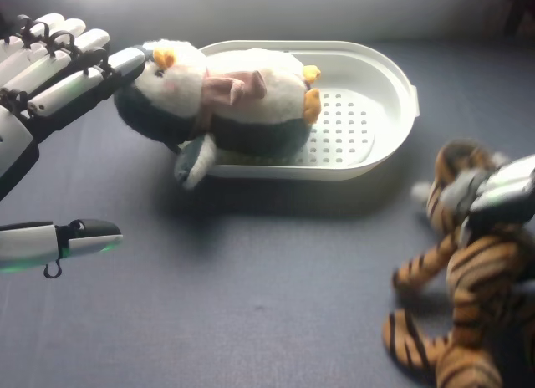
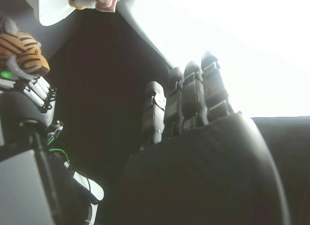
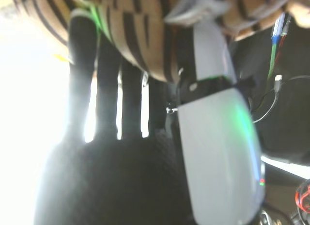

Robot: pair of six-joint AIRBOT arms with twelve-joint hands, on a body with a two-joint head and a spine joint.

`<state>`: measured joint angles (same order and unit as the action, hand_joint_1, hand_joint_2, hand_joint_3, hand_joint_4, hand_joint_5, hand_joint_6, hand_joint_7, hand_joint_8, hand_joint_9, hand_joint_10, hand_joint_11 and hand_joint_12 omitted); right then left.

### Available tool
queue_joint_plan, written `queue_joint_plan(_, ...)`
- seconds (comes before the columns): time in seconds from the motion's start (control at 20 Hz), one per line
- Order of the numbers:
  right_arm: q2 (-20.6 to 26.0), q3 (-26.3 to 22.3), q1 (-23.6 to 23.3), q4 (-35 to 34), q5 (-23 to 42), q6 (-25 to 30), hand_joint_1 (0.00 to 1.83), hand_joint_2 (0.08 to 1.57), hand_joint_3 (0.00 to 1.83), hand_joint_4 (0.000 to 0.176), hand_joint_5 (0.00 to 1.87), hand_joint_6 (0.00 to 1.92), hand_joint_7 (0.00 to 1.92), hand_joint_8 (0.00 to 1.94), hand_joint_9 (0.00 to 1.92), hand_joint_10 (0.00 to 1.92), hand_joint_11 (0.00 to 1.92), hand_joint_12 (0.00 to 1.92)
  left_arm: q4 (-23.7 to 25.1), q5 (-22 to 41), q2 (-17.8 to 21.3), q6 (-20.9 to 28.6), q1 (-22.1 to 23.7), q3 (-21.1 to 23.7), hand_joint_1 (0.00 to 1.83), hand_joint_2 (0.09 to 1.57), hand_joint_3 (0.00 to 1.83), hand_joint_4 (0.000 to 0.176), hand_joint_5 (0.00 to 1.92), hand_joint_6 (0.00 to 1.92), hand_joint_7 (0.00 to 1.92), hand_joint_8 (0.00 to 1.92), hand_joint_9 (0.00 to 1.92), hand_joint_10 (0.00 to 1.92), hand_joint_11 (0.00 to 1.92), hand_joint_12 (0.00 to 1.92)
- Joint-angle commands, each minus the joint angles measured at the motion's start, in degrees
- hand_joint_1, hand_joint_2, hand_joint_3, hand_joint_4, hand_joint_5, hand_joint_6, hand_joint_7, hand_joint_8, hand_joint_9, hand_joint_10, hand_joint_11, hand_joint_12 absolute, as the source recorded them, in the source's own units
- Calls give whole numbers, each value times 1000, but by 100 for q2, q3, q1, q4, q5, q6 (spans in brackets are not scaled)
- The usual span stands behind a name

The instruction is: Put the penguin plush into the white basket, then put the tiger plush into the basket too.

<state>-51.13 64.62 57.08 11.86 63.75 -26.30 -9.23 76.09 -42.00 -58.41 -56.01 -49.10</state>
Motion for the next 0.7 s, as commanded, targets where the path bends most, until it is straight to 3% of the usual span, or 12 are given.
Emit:
queue_joint_plan(0.0,69,-39,-39,-298,1233,-67,1250,1135,0,0,1016,887,868,1175,883,1061,768,1321,-9,787,9,10,29,23,821,879,1,121,139,6,115,8,67,8,36,25)
queue_joint_plan(0.05,95,-41,-80,-442,1418,-174,1225,1128,0,0,1012,875,911,1153,920,878,786,1264,-18,801,9,12,15,27,818,874,0,125,137,4,116,7,68,8,32,24)
queue_joint_plan(0.1,98,-17,-186,-588,1525,-323,1212,1151,3,0,970,900,862,1276,910,909,773,1380,-28,807,7,16,1,29,856,868,0,124,142,6,119,8,66,6,27,23)
queue_joint_plan(0.15,78,38,-360,-715,1532,-509,1213,1159,0,0,960,903,848,1314,883,918,750,1315,-39,807,3,19,-7,29,878,867,0,120,145,6,117,5,61,3,22,21)
queue_joint_plan(0.2,7,110,-567,-786,1479,-650,1200,1170,0,0,934,993,834,1290,876,727,713,1136,-47,807,-6,21,-11,29,884,867,0,122,141,4,112,3,56,1,25,23)
queue_joint_plan(0.25,-154,293,-873,-807,1359,-689,1333,1137,0,0,954,1039,863,1061,906,1089,781,909,-53,806,-17,21,-13,27,877,864,0,117,142,4,108,1,58,1,36,29)
queue_joint_plan(0.35,-499,657,-1439,-790,954,-689,1368,1120,1,0,995,996,890,992,899,1173,782,840,-75,806,-23,21,-31,24,870,863,0,120,132,0,96,0,52,0,18,23)
queue_joint_plan(0.4,-807,1003,-1899,-752,416,-689,1359,1061,2,0,1119,648,1073,790,1014,1072,822,1114,-80,794,-33,31,-42,12,866,860,0,113,132,1,99,2,64,5,32,30)
queue_joint_plan(0.45,-893,1101,-2015,-739,259,-689,1359,1061,2,0,1119,648,1073,790,1014,1072,822,1114,-80,790,-36,34,-42,8,866,860,0,113,132,1,99,2,64,5,32,30)
queue_joint_plan(0.5,-1073,1304,-2232,-704,-69,-688,1275,1051,1,3,1125,685,1133,762,1086,752,915,1136,-79,777,-49,43,-42,-6,870,854,0,113,130,0,101,3,67,6,41,35)
queue_joint_plan(0.55,-1264,1516,-2442,-667,-415,-688,1252,1091,0,0,1122,651,980,1080,1175,560,971,1104,-78,767,-68,49,-39,-22,871,851,0,117,126,0,99,2,60,2,34,32)
queue_joint_plan(0.65,-1630,1930,-2771,-527,-1106,-688,1240,1114,0,0,1116,696,879,1231,849,886,718,1369,-73,741,-108,78,-30,-55,883,858,0,112,136,4,101,2,64,3,31,33)
